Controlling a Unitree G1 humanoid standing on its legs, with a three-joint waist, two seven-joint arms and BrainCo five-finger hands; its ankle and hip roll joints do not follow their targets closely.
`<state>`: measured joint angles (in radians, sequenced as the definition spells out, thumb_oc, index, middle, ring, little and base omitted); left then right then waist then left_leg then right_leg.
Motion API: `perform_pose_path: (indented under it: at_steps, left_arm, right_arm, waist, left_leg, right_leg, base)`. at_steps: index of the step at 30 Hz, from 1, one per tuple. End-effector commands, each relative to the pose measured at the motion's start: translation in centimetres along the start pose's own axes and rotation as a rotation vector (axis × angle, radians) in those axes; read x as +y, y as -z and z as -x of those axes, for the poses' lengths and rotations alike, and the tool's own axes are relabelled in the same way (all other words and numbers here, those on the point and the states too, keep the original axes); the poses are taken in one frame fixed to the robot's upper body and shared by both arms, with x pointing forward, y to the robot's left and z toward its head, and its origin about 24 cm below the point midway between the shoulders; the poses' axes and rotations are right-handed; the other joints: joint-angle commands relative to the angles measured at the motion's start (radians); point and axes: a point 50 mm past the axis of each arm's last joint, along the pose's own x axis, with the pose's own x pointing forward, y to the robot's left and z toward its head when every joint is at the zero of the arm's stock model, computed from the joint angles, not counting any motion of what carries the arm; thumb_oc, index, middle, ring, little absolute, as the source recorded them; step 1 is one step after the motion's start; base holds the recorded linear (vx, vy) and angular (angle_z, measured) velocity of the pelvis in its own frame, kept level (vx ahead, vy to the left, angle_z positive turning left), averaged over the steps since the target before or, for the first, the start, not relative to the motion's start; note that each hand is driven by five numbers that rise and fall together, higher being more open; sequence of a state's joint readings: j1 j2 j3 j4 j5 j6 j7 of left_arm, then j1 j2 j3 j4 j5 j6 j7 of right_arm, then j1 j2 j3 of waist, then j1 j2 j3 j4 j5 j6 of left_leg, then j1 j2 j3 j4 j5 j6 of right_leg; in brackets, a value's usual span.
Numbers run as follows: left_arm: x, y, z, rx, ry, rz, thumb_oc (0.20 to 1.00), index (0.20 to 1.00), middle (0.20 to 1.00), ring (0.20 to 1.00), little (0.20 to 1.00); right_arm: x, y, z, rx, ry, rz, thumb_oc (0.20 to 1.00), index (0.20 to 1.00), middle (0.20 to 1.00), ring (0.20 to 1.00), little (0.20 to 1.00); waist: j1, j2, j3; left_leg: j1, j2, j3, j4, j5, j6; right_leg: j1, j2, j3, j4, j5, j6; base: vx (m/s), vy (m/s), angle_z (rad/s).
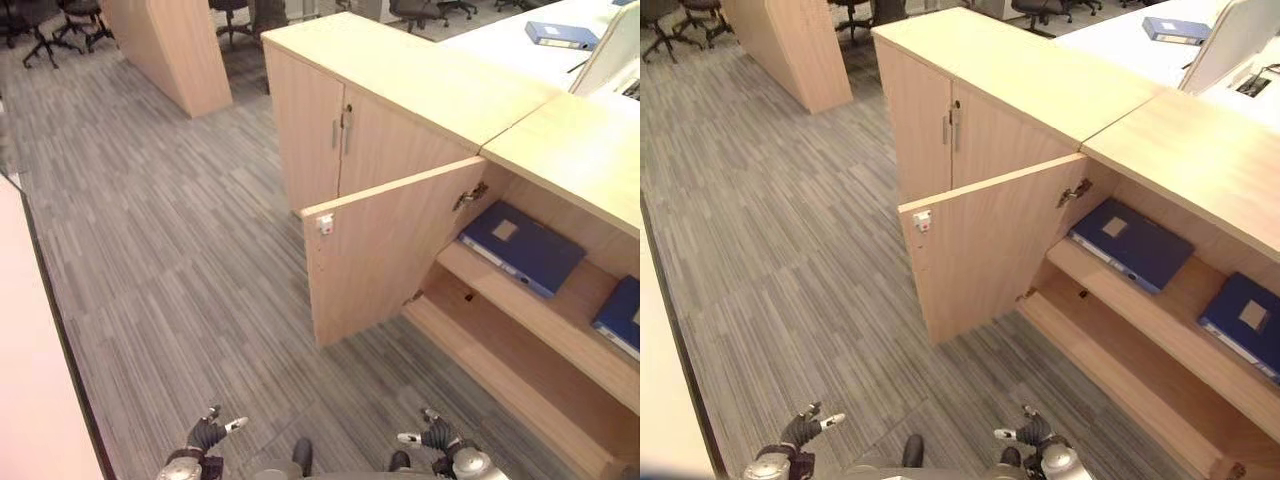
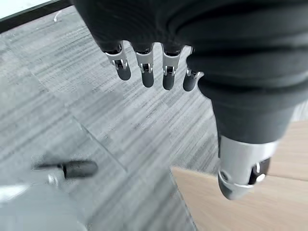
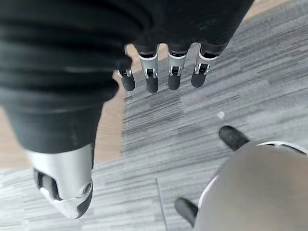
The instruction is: Put the empty folder in the office cabinet
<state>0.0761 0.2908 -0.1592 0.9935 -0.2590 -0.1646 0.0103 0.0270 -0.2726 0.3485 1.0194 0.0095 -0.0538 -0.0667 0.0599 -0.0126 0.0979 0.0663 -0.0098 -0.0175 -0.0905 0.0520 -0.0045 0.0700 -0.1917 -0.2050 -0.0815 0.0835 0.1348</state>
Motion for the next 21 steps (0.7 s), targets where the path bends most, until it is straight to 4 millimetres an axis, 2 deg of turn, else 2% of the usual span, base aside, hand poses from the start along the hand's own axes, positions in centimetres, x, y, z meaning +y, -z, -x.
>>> perform_pose_path:
  at_steps: [1,4,6,7,8,9,11,14,15,16,17,21]
  left_arm:
    - [-0.4,-5.8,-1.3,-0.204,0.011,0.031,1.0,1.0,1.0,1.0,1.0]
    - [-0.4,-6.7,-1.4,-0.232,0.012,0.036,1.0,1.0,1.0,1.0,1.0]
    - [0.4,-9.6,-1.7,-0.32,-0.018,0.059,1.0,1.0,1.0,1.0,1.0]
    - [0.4,-9.6,-1.7,-0.32,-0.018,0.059,1.0,1.0,1.0,1.0,1.0]
    - [1.2,-11.8,-1.8,-0.382,-0.045,0.073,1.0,1.0,1.0,1.0,1.0]
    - [1.2,-11.8,-1.8,-0.382,-0.045,0.073,1.0,1.0,1.0,1.0,1.0]
    - [2.2,-14.0,-1.7,-0.442,-0.077,0.088,1.0,1.0,1.0,1.0,1.0]
    - [4.8,-17.6,-1.4,-0.524,-0.149,0.09,1.0,1.0,1.0,1.0,1.0]
    - [5.8,-18.3,-1.2,-0.536,-0.18,0.085,1.0,1.0,1.0,1.0,1.0]
    - [7.5,-20.4,-0.7,-0.589,-0.234,0.112,1.0,1.0,1.0,1.0,1.0]
    - [8.5,-21.7,-0.3,-0.62,-0.262,0.123,1.0,1.0,1.0,1.0,1.0]
    - [10.2,-23.6,0.5,-0.664,-0.309,0.14,1.0,1.0,1.0,1.0,1.0]
  right_arm:
    - [-1.5,-1.2,-0.1,-0.056,0.032,0.04,1.0,1.0,1.0,1.0,1.0]
    - [-1.3,-1.0,-0.1,-0.055,0.025,0.042,1.0,1.0,1.0,1.0,1.0]
    - [-1.0,-0.7,0.1,-0.052,0.01,0.051,1.0,1.0,1.0,1.0,1.0]
    - [-1.0,-0.7,0.1,-0.052,0.009,0.051,1.0,1.0,1.0,1.0,1.0]
    - [-0.9,-0.6,0.1,-0.049,0.001,0.064,1.0,1.0,1.0,1.0,1.0]
    - [-0.9,-0.6,0.1,-0.049,0.001,0.064,1.0,1.0,1.0,1.0,1.0]
    - [-0.7,-0.7,0.1,-0.059,-0.008,0.074,1.0,1.0,1.0,1.0,1.0]
    - [-0.6,-1.2,0.2,-0.088,-0.025,0.088,1.0,1.0,1.0,1.0,1.0]
    - [-0.5,-1.1,0.3,-0.089,-0.031,0.093,1.0,1.0,1.0,1.0,1.0]
    - [-0.5,-1.3,0.4,-0.103,-0.036,0.095,1.0,1.0,1.0,1.0,1.0]
    - [-0.5,-1.1,0.4,-0.099,-0.04,0.093,1.0,1.0,1.0,1.0,1.0]
    - [-0.5,-0.9,0.4,-0.092,-0.045,0.086,1.0,1.0,1.0,1.0,1.0]
  waist:
    - [0.001,-0.006,0.008]
    - [-0.005,-0.008,0.0]
    - [-0.027,-0.009,-0.018]
    - [-0.027,-0.009,-0.017]
    - [-0.039,-0.007,-0.026]
    - [-0.039,-0.008,-0.025]
    - [-0.052,-0.007,-0.03]
    - [-0.077,-0.008,-0.032]
    - [-0.084,-0.01,-0.034]
    - [-0.096,-0.013,-0.036]
    - [-0.103,-0.014,-0.036]
    - [-0.115,-0.021,-0.035]
  left_leg:
    - [0.035,0.023,-0.011,0.02,-0.106,-0.036]
    - [0.047,0.025,-0.006,0.017,-0.111,-0.038]
    - [0.067,0.031,0.007,0.01,-0.116,-0.042]
    - [0.067,0.031,0.008,0.01,-0.116,-0.042]
    - [0.076,0.035,0.016,0.005,-0.118,-0.044]
    - [0.076,0.035,0.017,0.005,-0.118,-0.044]
    - [0.083,0.04,0.028,0.003,-0.12,-0.046]
    - [0.089,0.046,0.051,0.003,-0.124,-0.051]
    - [0.09,0.048,0.059,0.003,-0.125,-0.052]
    - [0.09,0.05,0.069,0.003,-0.125,-0.055]
    - [0.09,0.053,0.076,0.003,-0.126,-0.056]
    - [0.089,0.056,0.09,0.003,-0.127,-0.058]
  right_leg:
    - [-0.004,-0.03,0.025,0.074,-0.044,0.064]
    - [0.011,-0.026,0.03,0.064,-0.049,0.063]
    - [0.028,-0.02,0.043,0.054,-0.06,0.061]
    - [0.028,-0.02,0.044,0.054,-0.06,0.061]
    - [0.029,-0.015,0.054,0.049,-0.062,0.061]
    - [0.03,-0.015,0.055,0.049,-0.062,0.061]
    - [0.031,-0.014,0.063,0.046,-0.061,0.062]
    - [0.024,-0.009,0.085,0.041,-0.056,0.066]
    - [0.022,-0.009,0.09,0.039,-0.054,0.068]
    - [0.017,-0.007,0.1,0.039,-0.05,0.07]
    - [0.012,-0.005,0.106,0.039,-0.048,0.072]
    - [0.001,-0.003,0.123,0.039,-0.043,0.078]
  base:
    - [0.09,0.001,-0.14]
    - [0.07,0.0,-0.1]
    - [0.11,0.006,-0.22]
    - [0.1,0.01,-0.25]
    - [0.05,0.005,-0.16]
    - [0.08,0.008,-0.13]
    - [0.04,0.004,-0.11]
    - [0.04,-0.004,-0.19]
    - [0.05,-0.015,-0.34]
    - [0.04,-0.02,-0.33]
    - [0.02,-0.024,-0.24]
    - [0.01,-0.006,-0.19]
